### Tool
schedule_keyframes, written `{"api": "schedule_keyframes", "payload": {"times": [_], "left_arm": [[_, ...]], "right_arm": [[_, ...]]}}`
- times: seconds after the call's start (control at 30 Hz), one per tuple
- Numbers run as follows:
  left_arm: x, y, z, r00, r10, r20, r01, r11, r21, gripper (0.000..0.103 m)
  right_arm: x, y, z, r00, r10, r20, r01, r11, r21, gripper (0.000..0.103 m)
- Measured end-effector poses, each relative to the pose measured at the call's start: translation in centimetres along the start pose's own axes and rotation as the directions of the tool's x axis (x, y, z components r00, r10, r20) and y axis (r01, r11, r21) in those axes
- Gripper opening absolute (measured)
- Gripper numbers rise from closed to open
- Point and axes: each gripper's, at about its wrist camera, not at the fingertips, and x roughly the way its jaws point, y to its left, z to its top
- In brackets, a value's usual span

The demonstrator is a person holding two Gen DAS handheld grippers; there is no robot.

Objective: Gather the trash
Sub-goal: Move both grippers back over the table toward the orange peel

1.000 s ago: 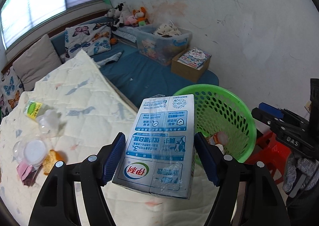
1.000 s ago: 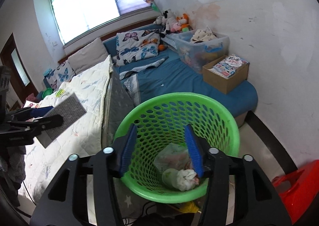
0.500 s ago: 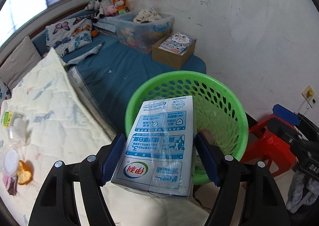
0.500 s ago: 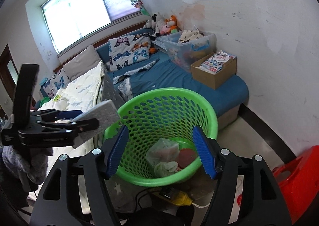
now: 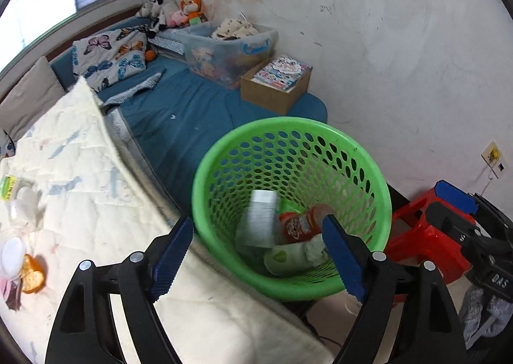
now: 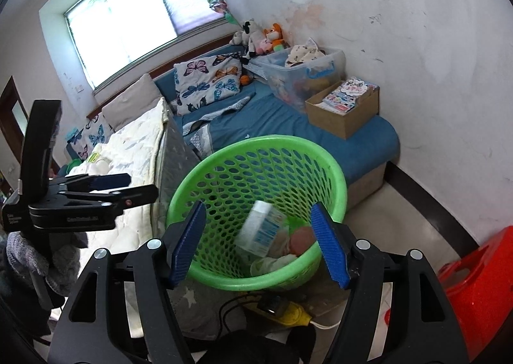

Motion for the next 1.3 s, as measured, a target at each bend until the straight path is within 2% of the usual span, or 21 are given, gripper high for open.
{"api": "schedule_keyframes", "payload": {"times": [0.3,0.53,0.6,0.8,1.0,1.3], "left_arm": [[-4.4,5.3,-2.0,0.996,0.077,0.043,-0.073,0.994,-0.086,0.08],[-7.6,10.7,-4.3,0.985,0.167,0.054,-0.156,0.974,-0.164,0.08],[-8.3,12.6,-5.0,0.979,0.196,0.05,-0.183,0.964,-0.193,0.08],[-10.2,17.8,-7.0,0.963,0.266,0.03,-0.248,0.928,-0.279,0.08],[-12.8,23.1,-9.2,0.945,0.327,0.016,-0.298,0.878,-0.374,0.08],[-15.6,27.9,-11.1,0.923,0.386,0.005,-0.343,0.826,-0.448,0.08]], "right_arm": [[0.8,3.6,0.7,0.998,0.061,-0.006,-0.062,0.996,-0.061,0.072],[2.8,8.2,1.4,0.99,0.132,-0.044,-0.137,0.982,-0.128,0.074],[3.4,9.8,1.6,0.986,0.155,-0.054,-0.162,0.976,-0.147,0.077],[4.9,14.1,1.6,0.973,0.214,-0.091,-0.228,0.951,-0.206,0.078],[6.8,18.6,1.0,0.953,0.265,-0.147,-0.295,0.92,-0.257,0.078],[10.1,25.8,-0.1,0.913,0.327,-0.242,-0.395,0.858,-0.329,0.078]]}}
